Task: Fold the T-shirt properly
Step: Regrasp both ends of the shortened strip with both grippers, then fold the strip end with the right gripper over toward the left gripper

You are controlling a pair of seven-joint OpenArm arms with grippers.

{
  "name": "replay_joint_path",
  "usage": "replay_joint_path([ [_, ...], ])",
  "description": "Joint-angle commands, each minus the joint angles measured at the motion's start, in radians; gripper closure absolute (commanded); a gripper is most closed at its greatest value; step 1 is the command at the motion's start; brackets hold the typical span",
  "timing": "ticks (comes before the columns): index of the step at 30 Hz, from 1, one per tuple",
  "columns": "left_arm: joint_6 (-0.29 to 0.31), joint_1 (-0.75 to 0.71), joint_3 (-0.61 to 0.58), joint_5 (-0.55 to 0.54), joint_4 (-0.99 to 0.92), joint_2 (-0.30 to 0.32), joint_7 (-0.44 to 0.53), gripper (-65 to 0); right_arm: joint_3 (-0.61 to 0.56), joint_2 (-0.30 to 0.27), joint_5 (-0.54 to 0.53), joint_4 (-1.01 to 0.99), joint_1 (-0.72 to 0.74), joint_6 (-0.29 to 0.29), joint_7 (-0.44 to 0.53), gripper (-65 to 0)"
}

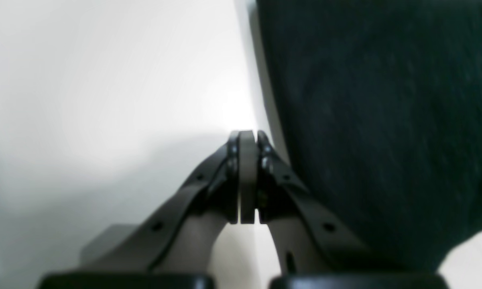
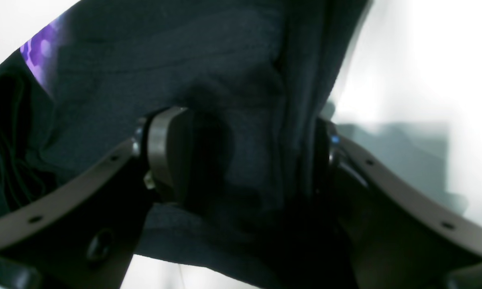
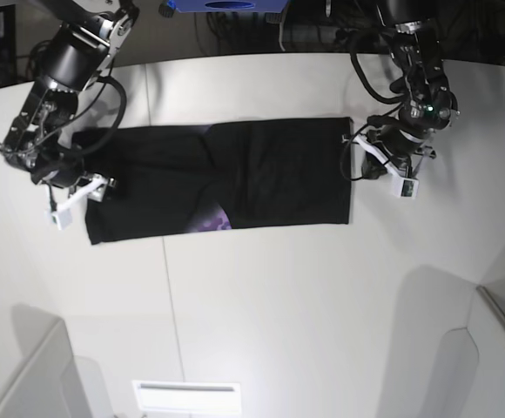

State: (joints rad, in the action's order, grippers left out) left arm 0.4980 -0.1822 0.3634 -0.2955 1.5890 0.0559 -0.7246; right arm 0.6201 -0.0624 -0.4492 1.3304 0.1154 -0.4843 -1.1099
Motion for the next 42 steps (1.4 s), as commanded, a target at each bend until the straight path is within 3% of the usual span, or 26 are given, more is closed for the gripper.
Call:
replay_joint_path([
  [1, 0.004, 0.01, 0.001, -0.014, 0.003, 0.003, 0.015, 0.0, -0.003, 0.002, 0.03, -0.004, -0.004, 0.002, -0.045, -36.9],
  [4, 0.004, 0.02, 0.001, -0.014, -0.025, 0.003, 0.015, 0.0, -0.003, 0.002, 0.03, -0.004, -0.004, 0.002, -0.023, -34.4],
  [11, 0.004, 0.025, -0.045, -0.014, -0.071, 0.008, 0.015, 0.0, -0.003, 0.0, 0.03, -0.004, -0.004, 0.002, 0.043, -2.0],
  [12, 0.004, 0.025, -0.065, -0.014, -0.071, 0.009, 0.015, 0.0, -0.003, 0.0, 0.031, -0.002, -0.003, 0.002, 0.057, 0.0],
  [17, 0.004, 0.039, -0.109, -0.014, -0.08, 0.006, 0.017, 0.0, -0.006, -0.001, 0.034, 0.022, 0.0, 0.009, 0.064, 0.0],
  [22, 0.004, 0.053, -0.109, -0.012, -0.101, 0.005, 0.015, 0.0, -0.131, -0.004, 0.036, 0.157, -0.043, 0.014, 0.072, 0.0],
  [28, 0.004, 0.065, -0.174, -0.012, -0.121, 0.006, 0.015, 0.0, -0.256, 0.003, 0.034, 0.323, -0.087, 0.164, 0.072, 0.0],
  [31, -0.045, 0.068, -0.191, -0.012, -0.12, 0.005, 0.015, 0.0, -0.3, 0.003, 0.034, 0.358, -0.087, 0.204, 0.066, 0.0],
  [42, -0.061, 0.074, -0.192, -0.012, -0.115, 0.003, 0.015, 0.0, -0.349, 0.04, 0.034, 0.528, -0.141, 0.207, 0.064, 0.0],
])
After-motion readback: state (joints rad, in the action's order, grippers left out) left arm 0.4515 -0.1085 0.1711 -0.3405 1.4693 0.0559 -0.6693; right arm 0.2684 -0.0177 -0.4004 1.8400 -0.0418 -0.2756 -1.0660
